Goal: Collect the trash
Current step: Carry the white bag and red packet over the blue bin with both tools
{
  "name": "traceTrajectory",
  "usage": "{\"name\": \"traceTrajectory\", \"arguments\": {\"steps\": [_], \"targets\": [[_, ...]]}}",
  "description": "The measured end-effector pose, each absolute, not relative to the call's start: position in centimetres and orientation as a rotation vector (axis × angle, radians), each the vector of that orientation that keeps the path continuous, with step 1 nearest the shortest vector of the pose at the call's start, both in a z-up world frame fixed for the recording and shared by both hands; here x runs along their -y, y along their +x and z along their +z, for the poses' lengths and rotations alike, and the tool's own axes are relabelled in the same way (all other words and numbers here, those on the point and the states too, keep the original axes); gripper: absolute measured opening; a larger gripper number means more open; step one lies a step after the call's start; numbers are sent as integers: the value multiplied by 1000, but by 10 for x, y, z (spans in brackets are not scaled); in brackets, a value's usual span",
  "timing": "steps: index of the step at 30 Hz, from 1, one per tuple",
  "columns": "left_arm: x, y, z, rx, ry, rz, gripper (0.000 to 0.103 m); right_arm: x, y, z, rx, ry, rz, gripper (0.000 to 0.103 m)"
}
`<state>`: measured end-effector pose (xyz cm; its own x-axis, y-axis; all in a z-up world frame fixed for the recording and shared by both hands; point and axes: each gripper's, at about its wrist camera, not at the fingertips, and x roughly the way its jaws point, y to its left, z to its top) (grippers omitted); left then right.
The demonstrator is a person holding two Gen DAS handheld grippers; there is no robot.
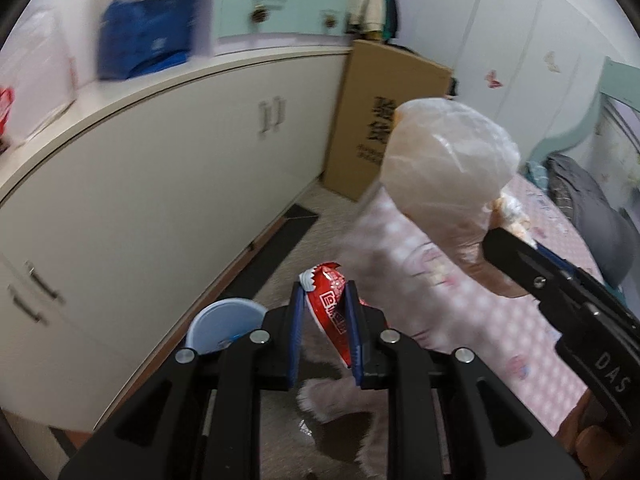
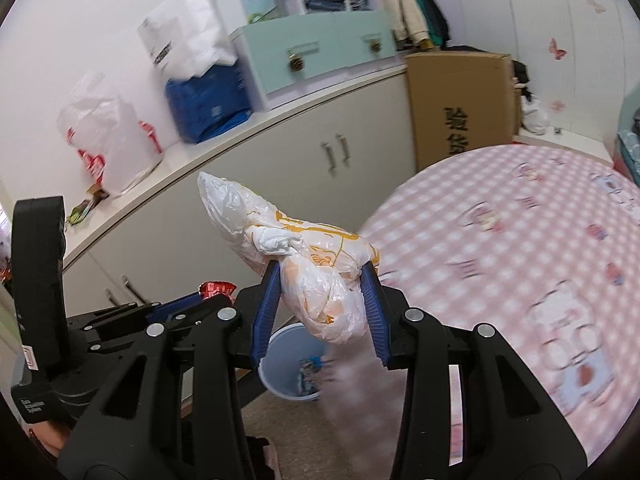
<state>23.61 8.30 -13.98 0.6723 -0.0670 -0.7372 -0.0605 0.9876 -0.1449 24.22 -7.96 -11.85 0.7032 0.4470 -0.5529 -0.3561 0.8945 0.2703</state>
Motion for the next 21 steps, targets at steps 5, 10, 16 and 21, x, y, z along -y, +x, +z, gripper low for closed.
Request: {"name": "traceTrajectory", "arguments": {"steps": [5,10,16,21], "targets": [[-128,226,-160,-866,-176,74,19,34,239,-134,-679,122,482,40],[-160,230,-180,-889,-176,147,19,-1,243,-153,-711,102,504,40],[-184,242,-202,-927,-158,214,19,-26,256,-172,-728,75,491,40],[-201,262,-219,-964,-164,242,19,-36,269,-183,-717,75,471,40]]}}
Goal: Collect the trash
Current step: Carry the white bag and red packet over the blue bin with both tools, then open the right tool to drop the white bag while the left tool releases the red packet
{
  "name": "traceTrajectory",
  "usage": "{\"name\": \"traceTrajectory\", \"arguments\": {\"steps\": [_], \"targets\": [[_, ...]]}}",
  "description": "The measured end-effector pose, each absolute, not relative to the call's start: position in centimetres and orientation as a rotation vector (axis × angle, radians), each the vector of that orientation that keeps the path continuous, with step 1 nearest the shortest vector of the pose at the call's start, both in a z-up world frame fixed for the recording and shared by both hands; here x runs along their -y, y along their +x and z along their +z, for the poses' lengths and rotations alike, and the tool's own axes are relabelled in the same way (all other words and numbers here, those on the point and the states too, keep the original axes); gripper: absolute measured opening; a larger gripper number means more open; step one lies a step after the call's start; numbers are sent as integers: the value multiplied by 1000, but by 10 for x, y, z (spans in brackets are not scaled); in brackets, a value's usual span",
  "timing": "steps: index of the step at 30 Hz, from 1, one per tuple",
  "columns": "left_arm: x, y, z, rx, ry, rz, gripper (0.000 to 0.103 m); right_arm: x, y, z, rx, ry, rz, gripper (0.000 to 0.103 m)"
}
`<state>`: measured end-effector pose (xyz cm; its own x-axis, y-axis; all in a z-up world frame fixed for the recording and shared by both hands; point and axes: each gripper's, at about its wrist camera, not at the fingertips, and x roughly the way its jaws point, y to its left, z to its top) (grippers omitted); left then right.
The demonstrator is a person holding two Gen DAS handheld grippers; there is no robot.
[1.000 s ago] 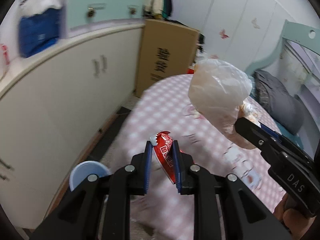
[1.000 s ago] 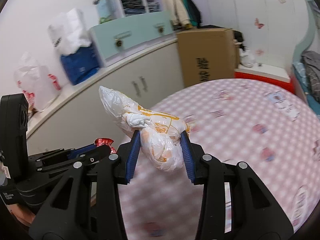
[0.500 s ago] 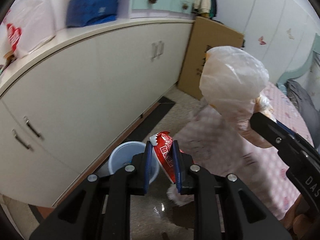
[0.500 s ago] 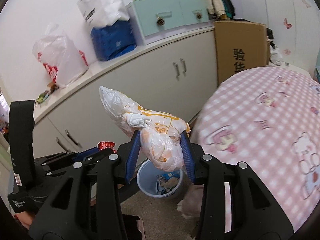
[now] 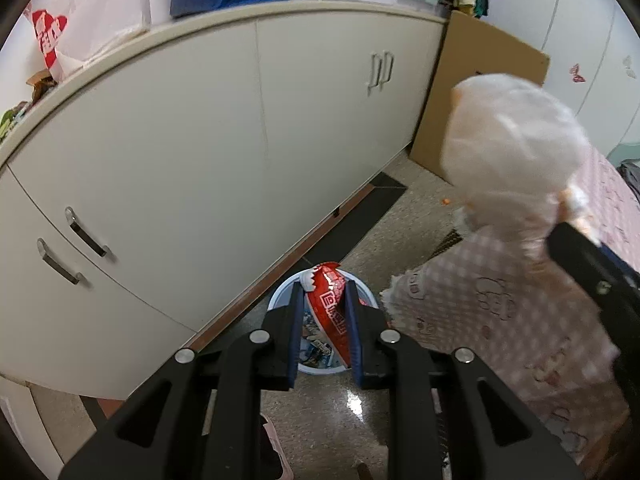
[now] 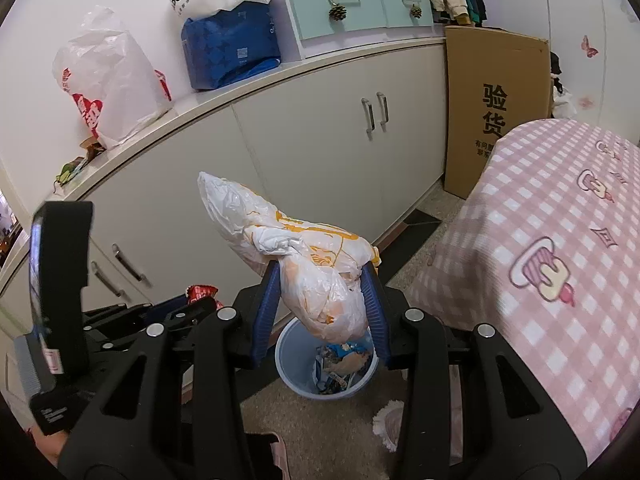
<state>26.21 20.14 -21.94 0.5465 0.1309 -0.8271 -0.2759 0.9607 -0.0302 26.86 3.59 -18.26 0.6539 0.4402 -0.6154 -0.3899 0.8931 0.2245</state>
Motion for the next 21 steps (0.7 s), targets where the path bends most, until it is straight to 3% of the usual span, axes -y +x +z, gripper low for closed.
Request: {"name": "traceTrajectory", "arguments": {"steps": [12,13,14,15,16,21], "targets": [[-211,290,-229,-957,-209,251,23,-46,288,-195,-689,91,434,40],[-212,290,-229,-958,-213,253,32,-46,289,-195,-688,92,431,40],[-213,291,-230,-961,-219,254,54,-44,289,-195,-687,93,431,40],[-214,291,-230,-959,-222,255,66,-43,289,-196,-685,95,429,41],[-215,289,-230,-949,-219,265,70,-43,290,-196,-689,96,428,41],[-216,285,-231,-963,-203,272,70,-42,292,-198,-702,106,430,41]]}}
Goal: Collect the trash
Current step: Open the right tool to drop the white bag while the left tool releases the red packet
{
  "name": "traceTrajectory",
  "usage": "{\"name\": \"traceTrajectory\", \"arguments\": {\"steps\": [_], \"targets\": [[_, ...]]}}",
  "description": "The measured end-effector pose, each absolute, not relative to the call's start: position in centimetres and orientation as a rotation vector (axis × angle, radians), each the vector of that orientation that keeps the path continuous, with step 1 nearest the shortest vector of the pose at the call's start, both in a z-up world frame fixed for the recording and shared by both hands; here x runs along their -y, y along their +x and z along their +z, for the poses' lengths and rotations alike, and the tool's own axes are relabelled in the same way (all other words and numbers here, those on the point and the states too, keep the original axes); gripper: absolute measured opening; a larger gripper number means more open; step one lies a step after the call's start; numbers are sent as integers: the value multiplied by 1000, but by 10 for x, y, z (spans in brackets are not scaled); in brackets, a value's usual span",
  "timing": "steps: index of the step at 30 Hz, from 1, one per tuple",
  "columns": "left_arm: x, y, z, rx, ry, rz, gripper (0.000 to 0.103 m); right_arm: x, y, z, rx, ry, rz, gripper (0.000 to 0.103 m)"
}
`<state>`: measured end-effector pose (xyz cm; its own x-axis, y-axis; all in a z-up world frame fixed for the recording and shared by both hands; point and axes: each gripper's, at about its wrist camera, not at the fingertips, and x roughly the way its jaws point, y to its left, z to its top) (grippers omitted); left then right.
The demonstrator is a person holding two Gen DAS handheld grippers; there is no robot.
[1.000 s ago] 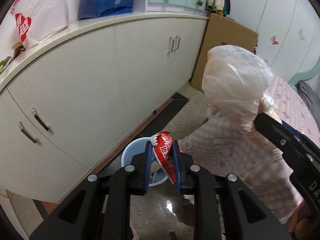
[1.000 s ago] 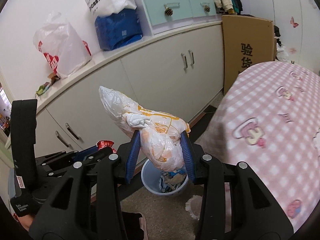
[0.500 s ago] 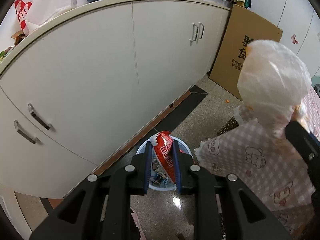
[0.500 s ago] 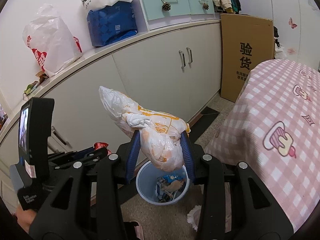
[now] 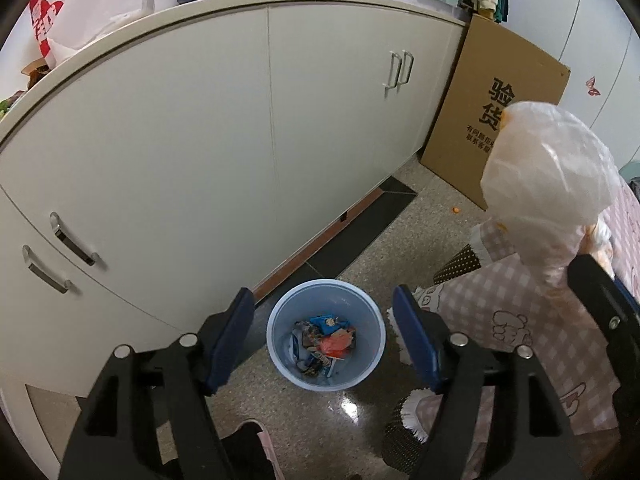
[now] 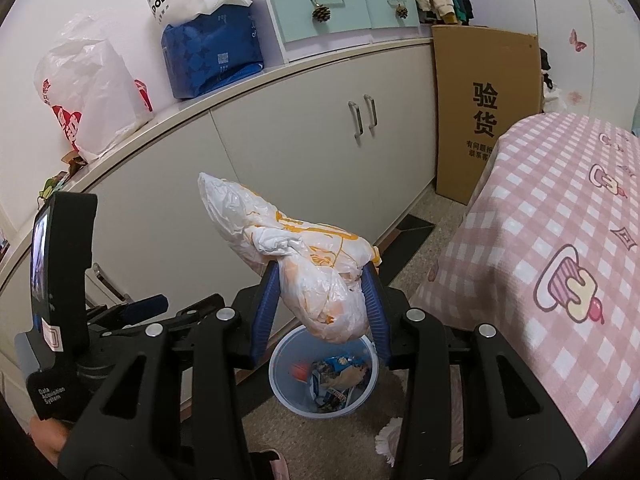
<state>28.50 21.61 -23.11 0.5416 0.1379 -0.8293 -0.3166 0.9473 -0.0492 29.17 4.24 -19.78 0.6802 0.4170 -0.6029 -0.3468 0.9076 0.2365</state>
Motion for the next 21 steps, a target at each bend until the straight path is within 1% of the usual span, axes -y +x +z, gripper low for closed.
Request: {"name": "traceTrajectory", "arguments": {"steps": [6,13,21], "targets": [[-223,276,-228,-965,-211,294,71,-46,286,-197,-704,102,448,41],[-226,262,-219,-947,-205,307,74,-53,281,-196,-711,95,460,42],[-234,252,-225,-953,-179,340,76,-66,281,-203,-730,80,476,42]]}}
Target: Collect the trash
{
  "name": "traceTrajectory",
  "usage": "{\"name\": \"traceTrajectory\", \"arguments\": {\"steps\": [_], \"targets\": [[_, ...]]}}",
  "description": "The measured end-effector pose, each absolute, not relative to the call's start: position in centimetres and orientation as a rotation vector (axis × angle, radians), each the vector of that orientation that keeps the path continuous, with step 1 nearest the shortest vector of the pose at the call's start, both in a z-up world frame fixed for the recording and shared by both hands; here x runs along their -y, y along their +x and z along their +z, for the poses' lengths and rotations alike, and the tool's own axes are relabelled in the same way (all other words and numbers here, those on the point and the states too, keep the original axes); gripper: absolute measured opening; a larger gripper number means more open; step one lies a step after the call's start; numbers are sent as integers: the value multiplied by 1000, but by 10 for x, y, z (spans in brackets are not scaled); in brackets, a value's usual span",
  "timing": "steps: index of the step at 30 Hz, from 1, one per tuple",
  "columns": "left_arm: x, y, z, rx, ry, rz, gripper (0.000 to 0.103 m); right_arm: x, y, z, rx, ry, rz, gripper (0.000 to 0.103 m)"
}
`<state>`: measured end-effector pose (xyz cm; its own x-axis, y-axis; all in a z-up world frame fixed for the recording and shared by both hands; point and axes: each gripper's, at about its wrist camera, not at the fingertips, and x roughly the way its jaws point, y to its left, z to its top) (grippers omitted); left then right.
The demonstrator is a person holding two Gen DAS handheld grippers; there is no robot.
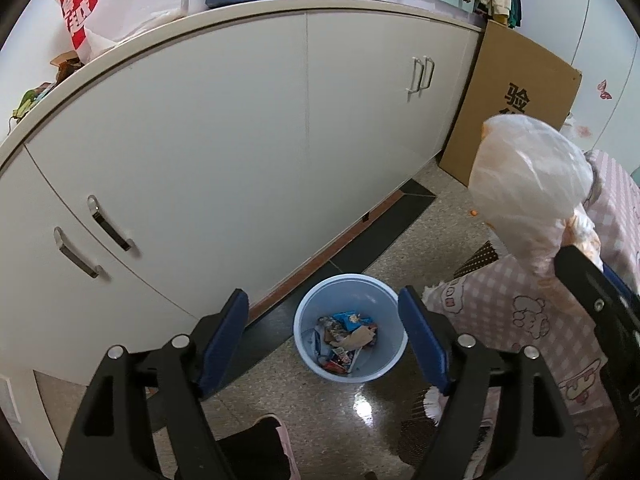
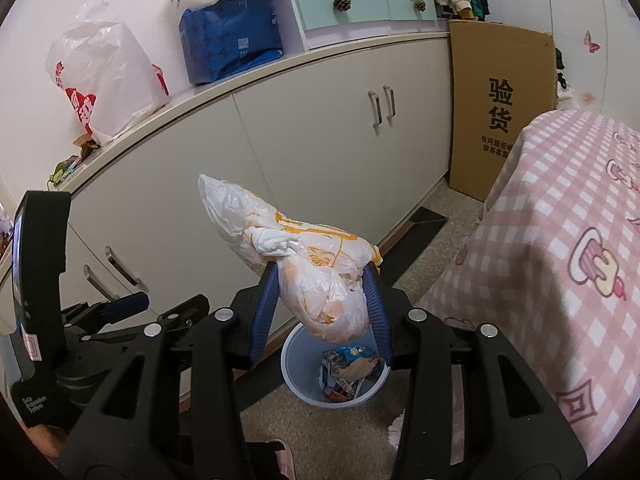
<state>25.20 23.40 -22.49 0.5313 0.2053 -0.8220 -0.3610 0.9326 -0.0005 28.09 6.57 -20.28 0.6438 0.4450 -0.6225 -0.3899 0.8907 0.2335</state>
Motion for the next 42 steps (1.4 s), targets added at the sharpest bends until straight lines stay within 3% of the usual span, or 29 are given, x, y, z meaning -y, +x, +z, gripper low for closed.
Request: {"name": "traceTrajectory", "arguments": {"steps": [10,17,25,42], "targets": [[-247,249,-250,-998,-175,391,76,-86,299,-223,-752,62,475,46],[-254,254,-260,-1019,-184,422,76,-96,320,-248,-775,53,466,69],[-244,252,-251,-1003,-173,416,76,-81,308,-241,-772,56,456,70],[-144,180,-105,-694,-84,249,82,37,194,-104,-548,95,278,85]]}}
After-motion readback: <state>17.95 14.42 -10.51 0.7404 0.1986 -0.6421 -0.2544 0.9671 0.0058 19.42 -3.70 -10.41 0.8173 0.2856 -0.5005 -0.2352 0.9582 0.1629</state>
